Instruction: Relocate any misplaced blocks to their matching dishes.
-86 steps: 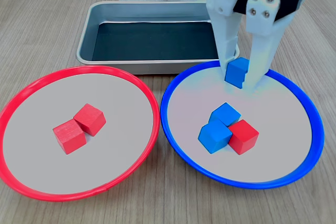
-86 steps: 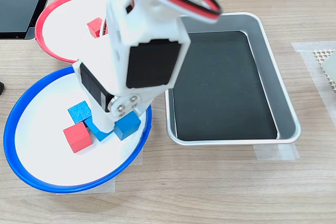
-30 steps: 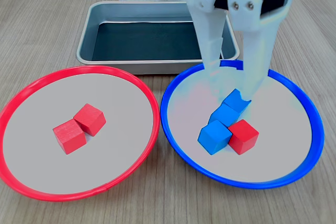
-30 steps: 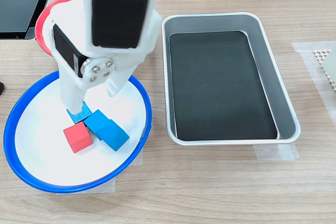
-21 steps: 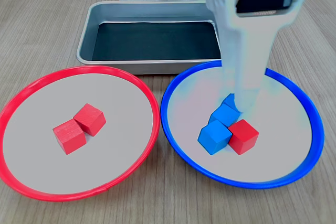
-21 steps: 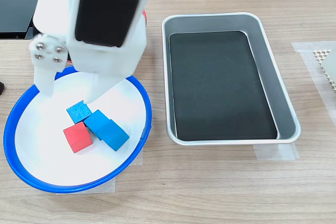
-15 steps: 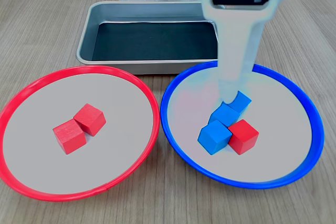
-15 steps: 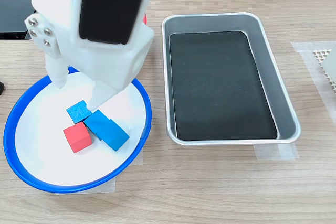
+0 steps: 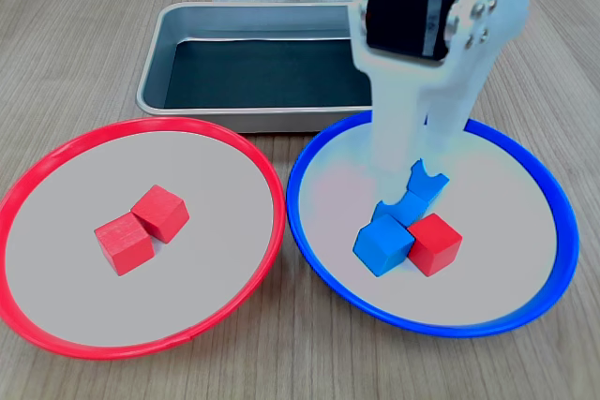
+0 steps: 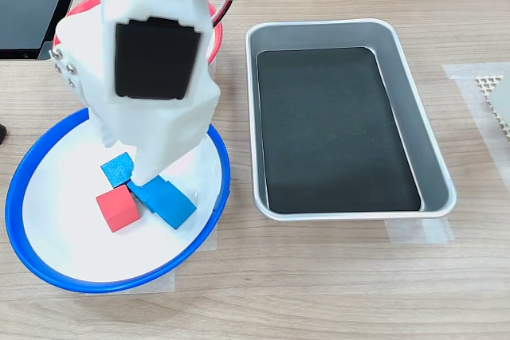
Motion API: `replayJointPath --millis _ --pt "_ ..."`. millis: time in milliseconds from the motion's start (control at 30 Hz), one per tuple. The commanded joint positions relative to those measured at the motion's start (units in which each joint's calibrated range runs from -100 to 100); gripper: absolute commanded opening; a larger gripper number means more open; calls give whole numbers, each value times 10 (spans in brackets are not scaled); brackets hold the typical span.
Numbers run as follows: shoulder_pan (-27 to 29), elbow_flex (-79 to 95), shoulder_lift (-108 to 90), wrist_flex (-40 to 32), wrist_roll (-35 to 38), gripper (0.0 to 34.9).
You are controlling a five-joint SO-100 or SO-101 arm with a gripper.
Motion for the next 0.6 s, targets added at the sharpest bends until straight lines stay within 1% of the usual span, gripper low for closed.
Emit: replayJointPath --millis 0,267,567 --pt "-1 -55 9 5 -2 123" --pt "-3 -103 46 7 0 122" --pt "-18 -121 70 10 -2 137"
